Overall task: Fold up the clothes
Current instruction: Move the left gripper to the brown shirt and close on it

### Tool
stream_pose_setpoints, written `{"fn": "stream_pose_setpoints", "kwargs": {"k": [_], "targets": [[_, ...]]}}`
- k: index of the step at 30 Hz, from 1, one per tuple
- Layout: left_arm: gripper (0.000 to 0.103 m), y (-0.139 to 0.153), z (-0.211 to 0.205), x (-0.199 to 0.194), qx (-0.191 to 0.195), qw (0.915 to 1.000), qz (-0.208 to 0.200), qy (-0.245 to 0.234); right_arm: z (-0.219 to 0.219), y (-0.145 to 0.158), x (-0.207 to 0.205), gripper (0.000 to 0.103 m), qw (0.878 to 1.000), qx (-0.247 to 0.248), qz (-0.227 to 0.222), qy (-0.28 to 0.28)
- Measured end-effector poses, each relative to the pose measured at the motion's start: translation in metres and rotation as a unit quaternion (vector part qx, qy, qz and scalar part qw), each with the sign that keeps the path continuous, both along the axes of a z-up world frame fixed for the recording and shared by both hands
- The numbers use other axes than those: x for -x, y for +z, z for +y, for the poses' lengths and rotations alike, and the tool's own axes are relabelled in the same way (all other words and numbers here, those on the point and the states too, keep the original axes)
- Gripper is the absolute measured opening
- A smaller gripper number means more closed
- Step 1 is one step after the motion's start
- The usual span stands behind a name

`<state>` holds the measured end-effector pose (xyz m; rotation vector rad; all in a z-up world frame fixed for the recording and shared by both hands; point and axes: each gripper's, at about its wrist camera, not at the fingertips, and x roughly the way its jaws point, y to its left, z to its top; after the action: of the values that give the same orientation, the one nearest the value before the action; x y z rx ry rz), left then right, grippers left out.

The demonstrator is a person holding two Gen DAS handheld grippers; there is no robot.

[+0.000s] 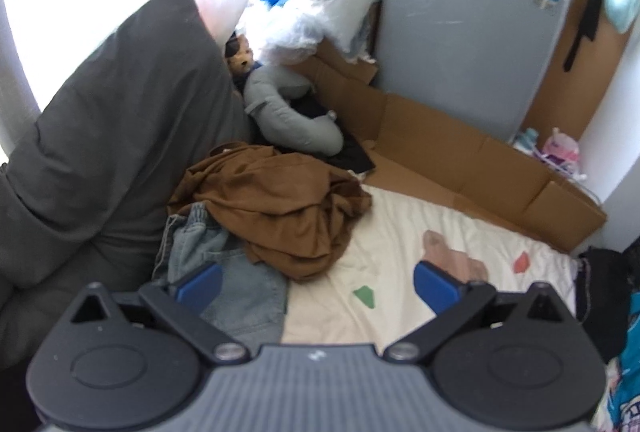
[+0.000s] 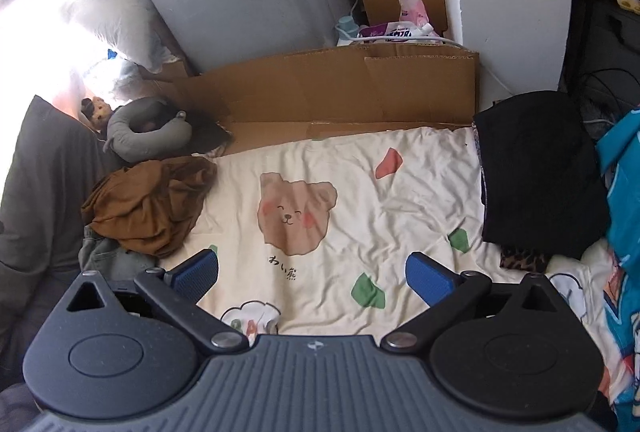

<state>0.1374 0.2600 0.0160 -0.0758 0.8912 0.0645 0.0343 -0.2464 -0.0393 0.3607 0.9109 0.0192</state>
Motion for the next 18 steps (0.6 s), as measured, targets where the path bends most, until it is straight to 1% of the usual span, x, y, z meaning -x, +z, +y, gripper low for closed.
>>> {"fn": "stream_pose_setpoints", "kwargs": {"k": [4,6,7,9,12,15,18], "targets": [[0.102,-0.025,0.011,-0.024,-0.030,0.9995,-0.001,0.011,-0.001,-0.026,-0.020,0.103,1.000,-0.004,0.000,0.016],[0.094,-0.039,0.018,-0.034,-0.031,0.9992,-0.006,0.023,-0.001,-0.039,-0.029,0.103,1.000,-0.002,-0.001,0.019],[0.093,-0.046,0.021,-0.038,-0.032,0.9990,-0.009,0.029,-0.001,-0.047,-0.034,0.103,1.000,-0.001,-0.001,0.019],[0.093,-0.062,0.026,-0.048,-0.033,0.9988,-0.011,0.035,-0.001,-0.061,-0.042,0.103,1.000,0.000,-0.002,0.015],[0.093,-0.088,0.034,-0.063,-0.016,0.9991,-0.007,0.039,-0.001,-0.078,-0.054,0.103,1.000,0.002,-0.014,0.015],[0.093,-0.115,0.039,-0.073,-0.019,0.9989,-0.007,0.043,0.005,-0.099,-0.067,0.103,0.999,0.017,-0.015,0.026],[0.093,-0.144,0.044,-0.081,-0.012,0.9986,-0.002,0.051,0.012,-0.121,-0.078,0.102,0.999,0.015,-0.019,0.033]]}}
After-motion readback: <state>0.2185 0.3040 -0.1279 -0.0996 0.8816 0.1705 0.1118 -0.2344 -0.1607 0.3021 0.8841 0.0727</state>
